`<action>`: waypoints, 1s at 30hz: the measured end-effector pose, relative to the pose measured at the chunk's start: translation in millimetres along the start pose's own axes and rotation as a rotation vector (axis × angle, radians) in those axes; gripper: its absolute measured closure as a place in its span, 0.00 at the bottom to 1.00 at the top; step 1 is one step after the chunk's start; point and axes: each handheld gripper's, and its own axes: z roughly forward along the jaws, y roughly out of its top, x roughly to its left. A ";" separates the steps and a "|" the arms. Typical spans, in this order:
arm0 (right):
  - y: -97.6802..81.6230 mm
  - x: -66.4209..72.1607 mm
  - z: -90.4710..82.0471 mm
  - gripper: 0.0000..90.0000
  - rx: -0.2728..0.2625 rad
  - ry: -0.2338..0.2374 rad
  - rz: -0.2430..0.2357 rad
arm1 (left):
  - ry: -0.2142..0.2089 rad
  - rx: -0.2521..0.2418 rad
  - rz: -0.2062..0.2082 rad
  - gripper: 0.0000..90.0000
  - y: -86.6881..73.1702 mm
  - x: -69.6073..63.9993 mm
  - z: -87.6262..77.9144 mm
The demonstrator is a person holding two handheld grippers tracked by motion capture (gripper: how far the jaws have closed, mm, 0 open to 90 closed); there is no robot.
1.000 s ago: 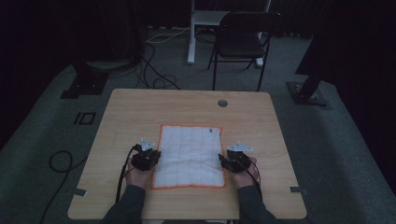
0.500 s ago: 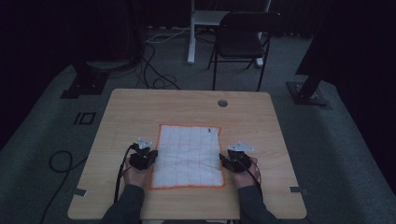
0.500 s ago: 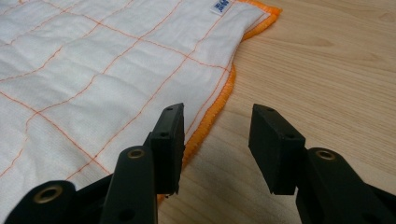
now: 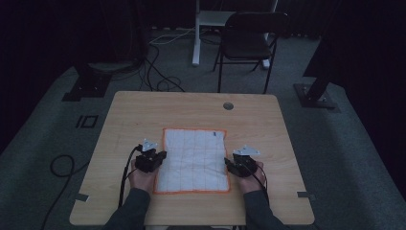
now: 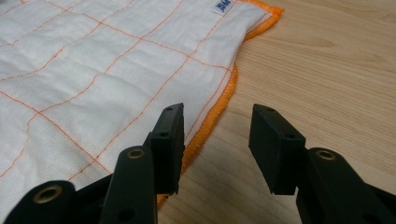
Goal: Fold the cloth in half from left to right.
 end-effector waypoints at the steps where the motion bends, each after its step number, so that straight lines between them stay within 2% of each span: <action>1: 0.0 -0.1 -0.1 0.61 -0.001 0.000 0.000 | -0.009 -0.002 0.003 0.98 1.8 -2.1 0.6; 9: 0.0 -0.5 -0.2 0.61 -0.001 0.002 0.003 | -0.066 0.000 0.040 0.98 16.6 -18.9 4.4; 15: -0.2 0.2 0.4 0.61 -0.001 0.003 -0.002 | -0.088 0.000 0.078 0.98 25.4 -29.4 7.3; 19: -0.2 0.6 0.7 0.61 0.002 0.004 -0.003 | -0.120 0.000 0.100 0.98 33.3 -41.4 13.6; 22: -0.2 0.4 0.5 0.61 0.001 0.004 -0.002 | -0.134 0.000 0.123 0.98 36.9 -49.5 17.4; 30: -0.2 0.2 0.6 0.61 0.001 0.005 -0.002 | -0.168 0.007 0.152 0.98 43.6 -68.5 30.6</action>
